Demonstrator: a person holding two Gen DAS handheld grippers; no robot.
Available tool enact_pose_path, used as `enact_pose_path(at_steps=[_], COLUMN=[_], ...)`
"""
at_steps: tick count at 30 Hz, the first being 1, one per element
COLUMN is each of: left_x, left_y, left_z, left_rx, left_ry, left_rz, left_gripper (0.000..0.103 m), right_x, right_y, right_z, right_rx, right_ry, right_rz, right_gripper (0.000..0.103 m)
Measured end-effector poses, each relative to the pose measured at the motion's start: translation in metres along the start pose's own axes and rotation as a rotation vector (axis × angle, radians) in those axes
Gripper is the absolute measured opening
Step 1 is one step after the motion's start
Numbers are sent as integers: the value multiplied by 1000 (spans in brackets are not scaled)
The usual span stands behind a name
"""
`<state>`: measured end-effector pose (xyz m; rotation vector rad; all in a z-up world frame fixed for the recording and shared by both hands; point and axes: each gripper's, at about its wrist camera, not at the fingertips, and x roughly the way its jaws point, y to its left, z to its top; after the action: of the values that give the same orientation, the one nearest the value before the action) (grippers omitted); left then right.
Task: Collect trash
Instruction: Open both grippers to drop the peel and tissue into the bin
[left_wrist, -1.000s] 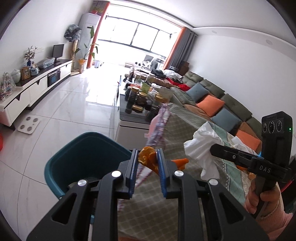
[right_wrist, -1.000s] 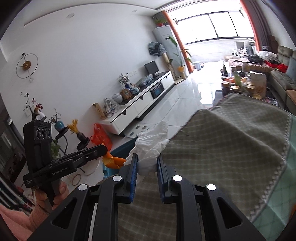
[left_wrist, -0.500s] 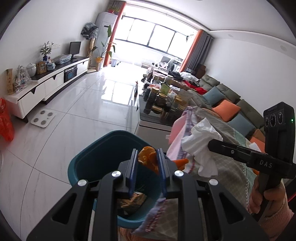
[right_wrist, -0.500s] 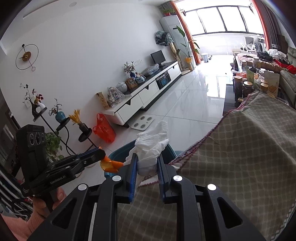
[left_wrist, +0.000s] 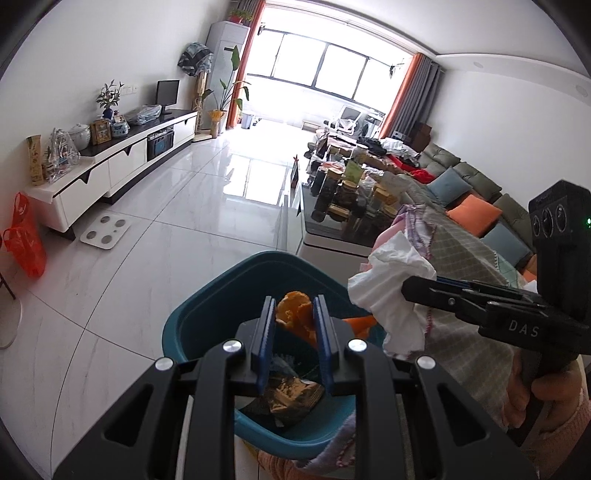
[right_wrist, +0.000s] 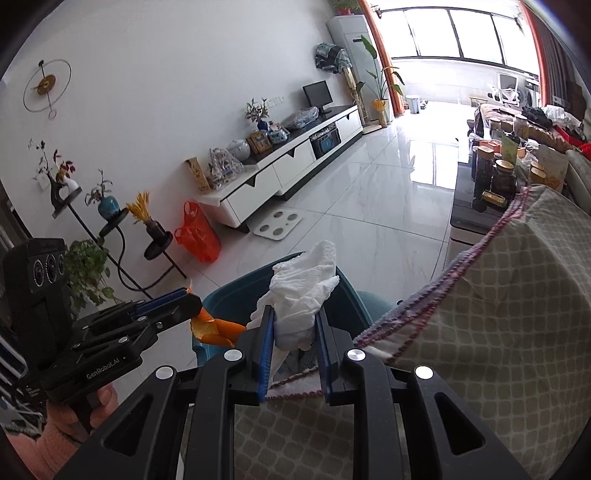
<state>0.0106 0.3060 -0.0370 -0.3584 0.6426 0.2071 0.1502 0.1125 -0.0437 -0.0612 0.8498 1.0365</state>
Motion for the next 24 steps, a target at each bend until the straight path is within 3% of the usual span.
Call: enact_pose_path(at_steps=[9,24], left_x=[14,38], left_y=[10,31], left_z=[-4,-7], left_rx=[-21,-79], left_ry=[31,82], left_rz=[44,43], left_gripper=[22,25], right_x=[24,35], right_y=[6,-4], right_z=[5,4], right_rx=[-11,44], right_ry=[62,107], right_rz=[-18,-4], right_gripper=[25,47])
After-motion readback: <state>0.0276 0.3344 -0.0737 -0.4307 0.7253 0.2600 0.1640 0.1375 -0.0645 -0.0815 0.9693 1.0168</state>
